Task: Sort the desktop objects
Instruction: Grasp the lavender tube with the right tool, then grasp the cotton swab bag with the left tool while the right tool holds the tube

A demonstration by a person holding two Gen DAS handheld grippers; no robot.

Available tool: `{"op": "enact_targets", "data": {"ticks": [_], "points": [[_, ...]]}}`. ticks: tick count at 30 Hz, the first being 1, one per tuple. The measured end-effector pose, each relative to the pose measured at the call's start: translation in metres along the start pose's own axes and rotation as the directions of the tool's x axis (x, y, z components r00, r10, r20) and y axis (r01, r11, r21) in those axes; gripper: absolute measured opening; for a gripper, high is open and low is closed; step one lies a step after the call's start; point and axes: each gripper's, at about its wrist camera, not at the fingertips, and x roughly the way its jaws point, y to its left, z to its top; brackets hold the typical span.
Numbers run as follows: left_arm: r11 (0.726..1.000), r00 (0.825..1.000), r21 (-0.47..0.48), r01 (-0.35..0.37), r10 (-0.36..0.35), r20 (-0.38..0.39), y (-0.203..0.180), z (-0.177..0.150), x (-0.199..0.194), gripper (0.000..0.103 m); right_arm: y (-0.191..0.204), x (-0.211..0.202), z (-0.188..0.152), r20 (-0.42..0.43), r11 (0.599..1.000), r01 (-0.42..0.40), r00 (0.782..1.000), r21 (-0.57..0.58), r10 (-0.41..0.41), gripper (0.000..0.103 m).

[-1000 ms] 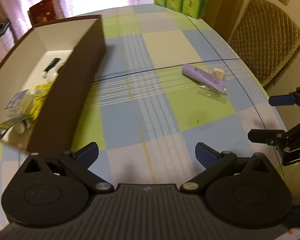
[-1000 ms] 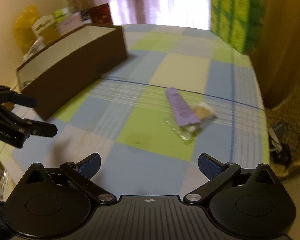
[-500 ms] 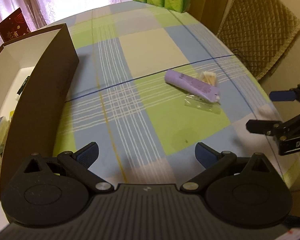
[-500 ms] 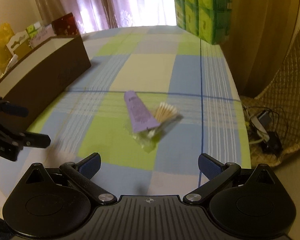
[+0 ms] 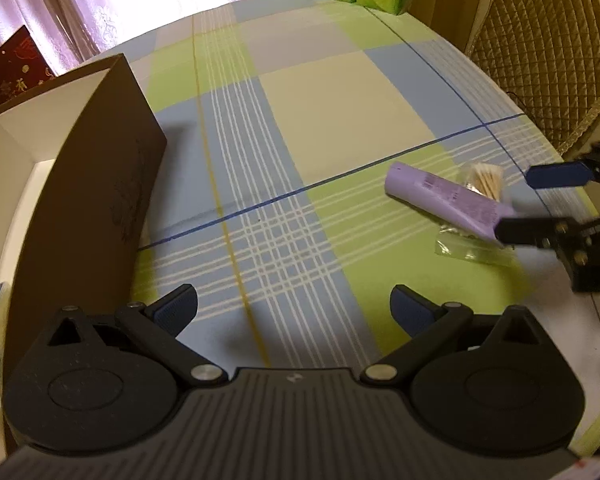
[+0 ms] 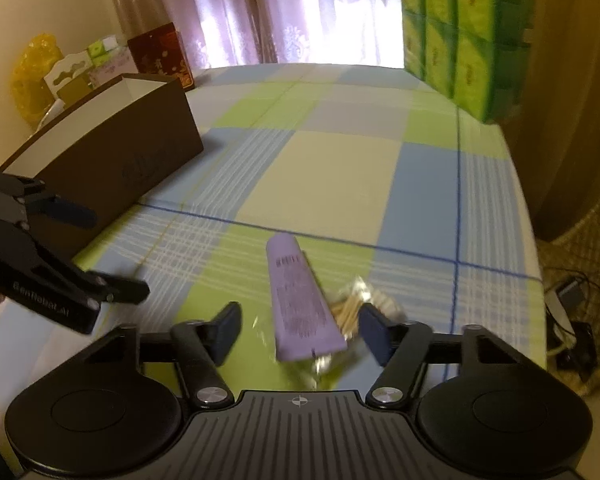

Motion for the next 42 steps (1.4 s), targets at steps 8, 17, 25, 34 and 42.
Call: {"op": "enact_targets", "data": {"ticks": [8, 17, 25, 34, 42], "points": [[1.0, 0.999, -0.02, -0.006, 0.005, -0.042, 0.013, 0.002, 0.02, 0.101, -0.006, 0.037, 0.022, -0.043, 0.998, -0.041, 0.998, -0.038, 0.039, 0.051], [0.999, 0.998, -0.04, -0.018, 0.016, -0.059, 0.025, -0.002, 0.024, 0.101, 0.003, 0.078, 0.026, -0.114, 0.997, -0.026, 0.993, -0.075, 0.017, 0.032], [0.999, 0.999, -0.044, -0.024, 0.022, -0.05, 0.027, -0.004, 0.02, 0.101, 0.005, 0.058, 0.027, -0.035, 0.998, -0.012, 0.999, -0.06, 0.01, 0.031], [0.999, 0.999, 0.023, 0.047, -0.047, -0.017, -0.001, 0.006, 0.022, 0.101, -0.031, -0.013, 0.021, 0.091, 0.99, 0.005, 0.996, 0.14, -0.018, 0.031], [0.976, 0.984, 0.135, 0.173, -0.177, 0.016, -0.06, 0.026, 0.033, 0.1, -0.062, -0.049, -0.003, 0.077, 0.962, 0.099, 0.989, 0.256, -0.123, 0.031]]}}
